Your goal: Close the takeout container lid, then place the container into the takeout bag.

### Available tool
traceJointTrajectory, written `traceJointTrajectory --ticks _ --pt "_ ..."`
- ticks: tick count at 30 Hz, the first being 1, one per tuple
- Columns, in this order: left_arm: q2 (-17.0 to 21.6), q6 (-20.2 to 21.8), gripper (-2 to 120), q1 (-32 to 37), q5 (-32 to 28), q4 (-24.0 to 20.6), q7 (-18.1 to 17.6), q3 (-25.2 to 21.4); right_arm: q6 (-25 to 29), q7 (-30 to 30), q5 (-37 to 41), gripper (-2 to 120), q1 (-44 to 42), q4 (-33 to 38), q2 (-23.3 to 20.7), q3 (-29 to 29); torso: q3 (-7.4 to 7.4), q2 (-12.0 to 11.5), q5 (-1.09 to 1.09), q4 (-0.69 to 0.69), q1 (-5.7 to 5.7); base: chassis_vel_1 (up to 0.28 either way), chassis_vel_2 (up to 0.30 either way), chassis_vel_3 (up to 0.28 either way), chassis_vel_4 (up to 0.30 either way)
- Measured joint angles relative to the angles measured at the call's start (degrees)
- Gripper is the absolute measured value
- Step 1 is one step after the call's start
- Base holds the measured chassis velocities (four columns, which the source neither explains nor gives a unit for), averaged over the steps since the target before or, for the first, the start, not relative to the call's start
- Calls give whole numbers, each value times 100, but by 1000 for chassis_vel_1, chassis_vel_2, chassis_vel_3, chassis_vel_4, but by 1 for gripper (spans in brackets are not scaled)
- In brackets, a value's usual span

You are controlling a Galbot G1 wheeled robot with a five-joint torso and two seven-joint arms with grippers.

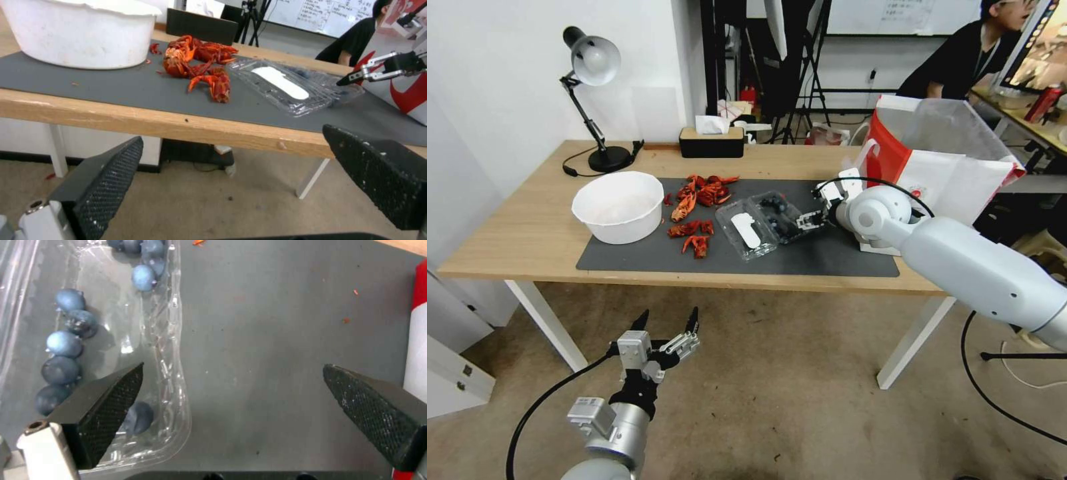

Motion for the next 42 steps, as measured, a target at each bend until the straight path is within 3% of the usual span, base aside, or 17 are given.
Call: traceJointTrajectory --ticks 42 --pt "-22 -90 100 2 28 90 15 26 2 151 328 100 -136 -117 119 92 0 0 0 0 0 0 0 0 0"
